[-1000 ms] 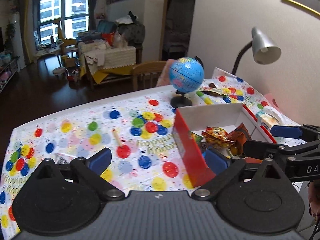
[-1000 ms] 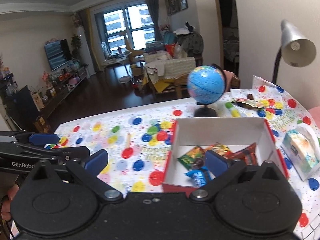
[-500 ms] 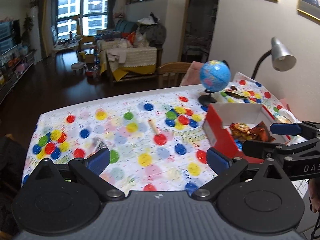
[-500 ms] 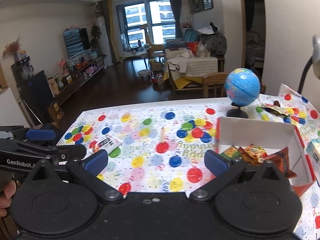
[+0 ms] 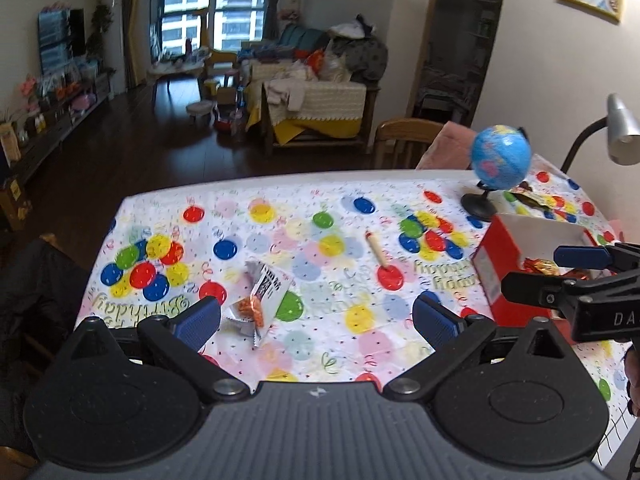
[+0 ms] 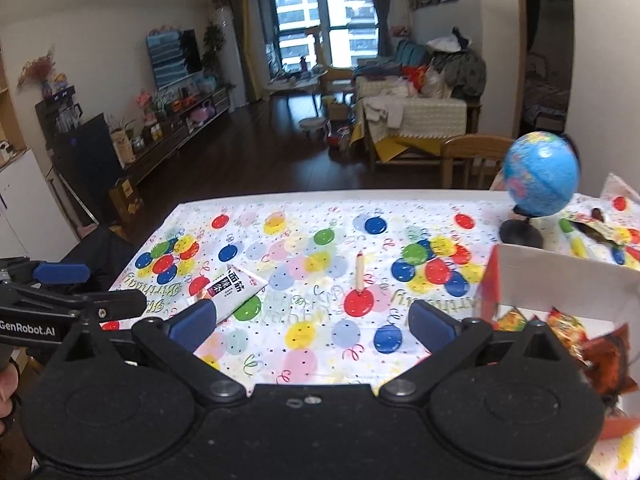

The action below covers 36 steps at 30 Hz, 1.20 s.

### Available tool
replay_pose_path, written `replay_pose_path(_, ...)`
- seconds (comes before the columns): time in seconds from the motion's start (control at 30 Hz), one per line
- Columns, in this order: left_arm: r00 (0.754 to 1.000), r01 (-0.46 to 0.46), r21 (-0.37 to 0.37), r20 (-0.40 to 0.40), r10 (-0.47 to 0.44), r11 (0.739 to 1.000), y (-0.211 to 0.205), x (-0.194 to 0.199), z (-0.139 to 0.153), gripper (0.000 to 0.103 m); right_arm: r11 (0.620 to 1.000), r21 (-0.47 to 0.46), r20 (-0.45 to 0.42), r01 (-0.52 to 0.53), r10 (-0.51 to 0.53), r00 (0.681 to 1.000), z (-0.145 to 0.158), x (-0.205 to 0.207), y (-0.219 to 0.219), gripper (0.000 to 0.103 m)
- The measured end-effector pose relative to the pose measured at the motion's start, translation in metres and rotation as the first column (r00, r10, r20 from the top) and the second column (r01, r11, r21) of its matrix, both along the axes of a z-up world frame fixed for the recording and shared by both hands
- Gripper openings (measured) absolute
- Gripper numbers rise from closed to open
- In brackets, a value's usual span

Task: Organize snacks
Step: 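Lift both tools out of the box and back over the table snacks, then grasp the white noodle packet with the left tool while the right tool grasps the wooden stick snack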

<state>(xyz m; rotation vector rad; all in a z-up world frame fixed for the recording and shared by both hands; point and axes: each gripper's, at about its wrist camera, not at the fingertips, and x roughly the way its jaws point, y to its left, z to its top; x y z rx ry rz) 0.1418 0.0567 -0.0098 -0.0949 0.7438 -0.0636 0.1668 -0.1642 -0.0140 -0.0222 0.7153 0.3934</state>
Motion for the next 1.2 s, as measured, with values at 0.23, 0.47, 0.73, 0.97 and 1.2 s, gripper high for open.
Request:
replay_pose_path(0.23,0.996,-0.049,-0.002,-0.068,0.049,0.999,0.015,0.044,-0.031,0.103,0.999,-0.026,-0.058,-0.023,0.021,0.998,-0.032,0.059,0.015,0.101)
replay_pose_path(0.47,0.988,-0.079,0.003,-0.135,0.079,0.997,0.025,0.087,-0.064,0.103,0.998,-0.057,-0.123,0.007,-0.014,0.992,-0.072,0.123,0.023,0.095)
replay_pose_path(0.73,0.977,-0.082,0.032,-0.195,0.087,0.996,0.029,0.129,-0.100,0.103,0.996,-0.092,-0.187,0.017,-0.034,0.982,-0.119,0.179,0.036,0.082)
replay_pose_path(0.97,0.971,-0.069,0.066,-0.226,0.082,0.995,0.027,0.151,-0.127,0.102,0.991,-0.135,-0.222,0.004,-0.034,0.974,-0.150,0.210,0.048,0.073)
replay_pose_path(1.2,0.961,-0.077,0.086,-0.260,0.096,0.993,0.024,0.164,-0.148,0.088,0.986,-0.169,-0.250,0.014,-0.057,0.967,-0.175,0.228,0.049,0.051)
